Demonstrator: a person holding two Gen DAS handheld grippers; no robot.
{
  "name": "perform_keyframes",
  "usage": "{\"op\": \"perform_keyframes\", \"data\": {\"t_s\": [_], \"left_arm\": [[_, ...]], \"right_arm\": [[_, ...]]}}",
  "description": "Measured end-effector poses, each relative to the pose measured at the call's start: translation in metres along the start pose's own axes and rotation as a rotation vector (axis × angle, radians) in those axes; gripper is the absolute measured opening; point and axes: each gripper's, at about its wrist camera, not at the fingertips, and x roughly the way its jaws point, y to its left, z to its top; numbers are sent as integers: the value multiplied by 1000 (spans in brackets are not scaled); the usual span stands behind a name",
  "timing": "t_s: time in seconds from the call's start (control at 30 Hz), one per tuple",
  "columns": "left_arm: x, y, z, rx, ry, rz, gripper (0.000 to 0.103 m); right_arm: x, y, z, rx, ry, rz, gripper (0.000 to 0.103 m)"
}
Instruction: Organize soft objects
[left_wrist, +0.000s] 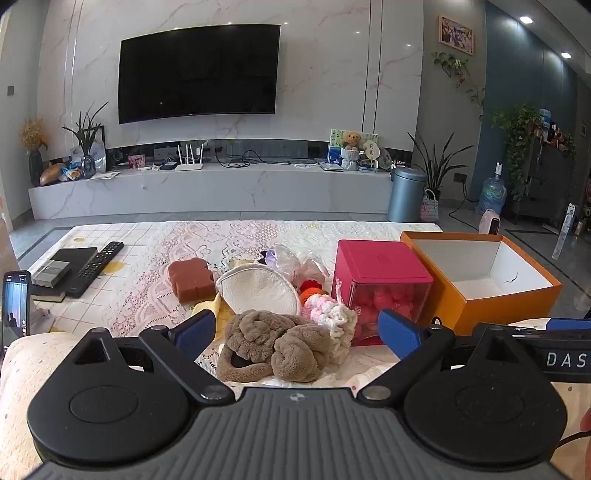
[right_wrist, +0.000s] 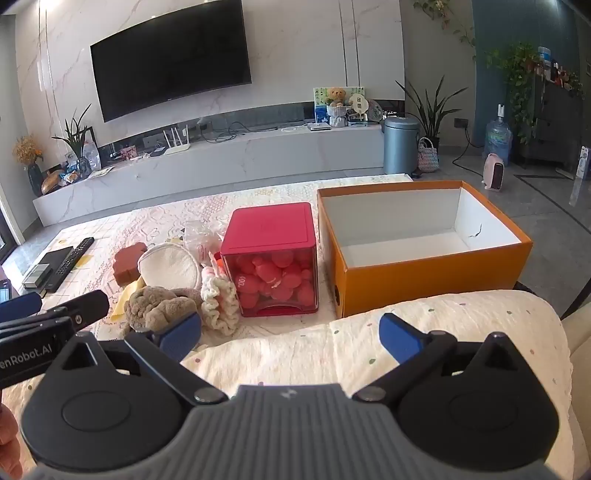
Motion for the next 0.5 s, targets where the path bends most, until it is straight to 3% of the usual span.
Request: {"op": "perform_keyframes", "data": {"t_s": [0.5], "left_arm": [[3, 1, -6, -13, 14, -2, 103]], "right_arm": [[0, 5, -2, -22, 10, 3, 100]]}}
